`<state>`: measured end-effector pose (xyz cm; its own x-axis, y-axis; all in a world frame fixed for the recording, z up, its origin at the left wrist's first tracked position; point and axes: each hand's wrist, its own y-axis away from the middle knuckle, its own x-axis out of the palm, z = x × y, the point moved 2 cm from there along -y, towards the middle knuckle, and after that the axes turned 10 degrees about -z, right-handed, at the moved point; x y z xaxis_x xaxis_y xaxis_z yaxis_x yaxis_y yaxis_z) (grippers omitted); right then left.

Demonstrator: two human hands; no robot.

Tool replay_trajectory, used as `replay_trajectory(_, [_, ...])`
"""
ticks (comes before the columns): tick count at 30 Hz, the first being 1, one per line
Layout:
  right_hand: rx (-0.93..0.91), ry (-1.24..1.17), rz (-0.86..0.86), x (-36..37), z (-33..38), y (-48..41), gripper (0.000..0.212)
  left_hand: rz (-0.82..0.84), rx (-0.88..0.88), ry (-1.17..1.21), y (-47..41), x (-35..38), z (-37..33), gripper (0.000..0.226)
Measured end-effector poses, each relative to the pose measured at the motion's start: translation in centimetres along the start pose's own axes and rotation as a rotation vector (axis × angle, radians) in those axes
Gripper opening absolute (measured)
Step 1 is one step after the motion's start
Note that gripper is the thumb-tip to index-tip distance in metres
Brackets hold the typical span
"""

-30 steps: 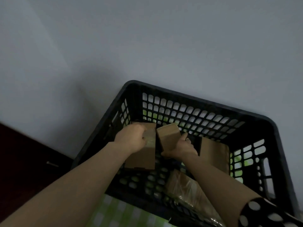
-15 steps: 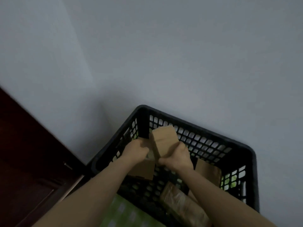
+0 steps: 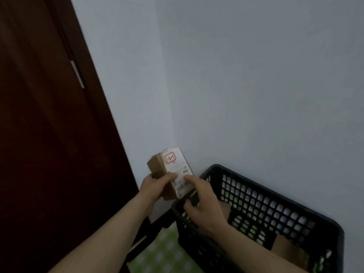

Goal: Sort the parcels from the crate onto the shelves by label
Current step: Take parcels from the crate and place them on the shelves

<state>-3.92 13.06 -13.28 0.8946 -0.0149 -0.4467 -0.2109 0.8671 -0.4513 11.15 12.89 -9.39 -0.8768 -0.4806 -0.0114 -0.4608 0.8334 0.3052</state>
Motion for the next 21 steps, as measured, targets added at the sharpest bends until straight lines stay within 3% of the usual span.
replay_trajectory(3, [0.155,-0.174,-0.093,0.1,2.5,-1.0,0.048,0.06,-0.005,-0.027,1.4,-4.6,-1.5,0.031])
replay_trajectory(6, [0.473,-0.498,0.112,1.6,5.5,-1.8,0.048,0.143,0.024,-0.033,3.5,-8.5,-2.9,0.026])
replay_trajectory(8, [0.548,-0.585,0.234,2.8,7.6,-2.0,0.054,0.176,0.051,-0.034,4.9,-10.8,-3.4,0.026])
replay_trajectory(12, [0.476,-0.588,0.407,5.3,11.5,-1.7,0.055,0.231,0.08,-0.087,6.7,-15.1,-4.1,0.027])
replay_trajectory(16, [0.459,-0.631,0.397,7.1,14.4,-2.7,0.096,0.271,0.122,-0.232,8.3,-18.8,-5.6,0.035])
replay_trajectory(19, [0.403,-0.501,0.537,7.7,16.3,-3.5,0.087,0.318,0.133,-0.471,9.5,-21.3,-7.0,0.045])
replay_trajectory(21, [0.35,-0.415,0.641,8.4,17.5,-3.4,0.084,0.245,0.164,-0.626,10.0,-22.7,-8.0,0.06])
